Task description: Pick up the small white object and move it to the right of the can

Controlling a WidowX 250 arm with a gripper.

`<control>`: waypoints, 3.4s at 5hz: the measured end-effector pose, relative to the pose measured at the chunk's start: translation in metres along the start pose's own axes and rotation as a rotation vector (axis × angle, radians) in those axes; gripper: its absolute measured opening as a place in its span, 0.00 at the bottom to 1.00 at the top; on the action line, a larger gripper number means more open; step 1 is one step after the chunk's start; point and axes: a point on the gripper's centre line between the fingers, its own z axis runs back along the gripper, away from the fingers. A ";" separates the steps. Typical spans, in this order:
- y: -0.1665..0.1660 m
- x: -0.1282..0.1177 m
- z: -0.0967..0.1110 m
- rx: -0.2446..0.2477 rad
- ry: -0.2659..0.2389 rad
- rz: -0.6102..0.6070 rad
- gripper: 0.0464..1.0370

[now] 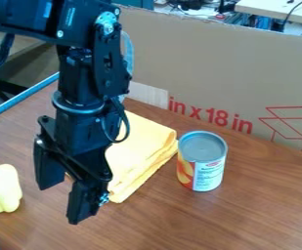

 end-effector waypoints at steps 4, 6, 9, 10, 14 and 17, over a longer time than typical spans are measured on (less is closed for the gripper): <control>-0.095 -0.006 0.002 -0.064 -0.099 -0.256 0.96; -0.102 0.004 -0.040 0.006 0.040 -0.309 0.96; -0.092 0.020 -0.068 0.024 0.110 -0.315 0.96; -0.100 0.024 -0.080 -0.020 0.119 -0.334 0.96; -0.102 0.054 -0.041 0.000 0.001 -0.325 0.55; -0.118 0.145 0.005 0.032 -0.219 -0.300 0.55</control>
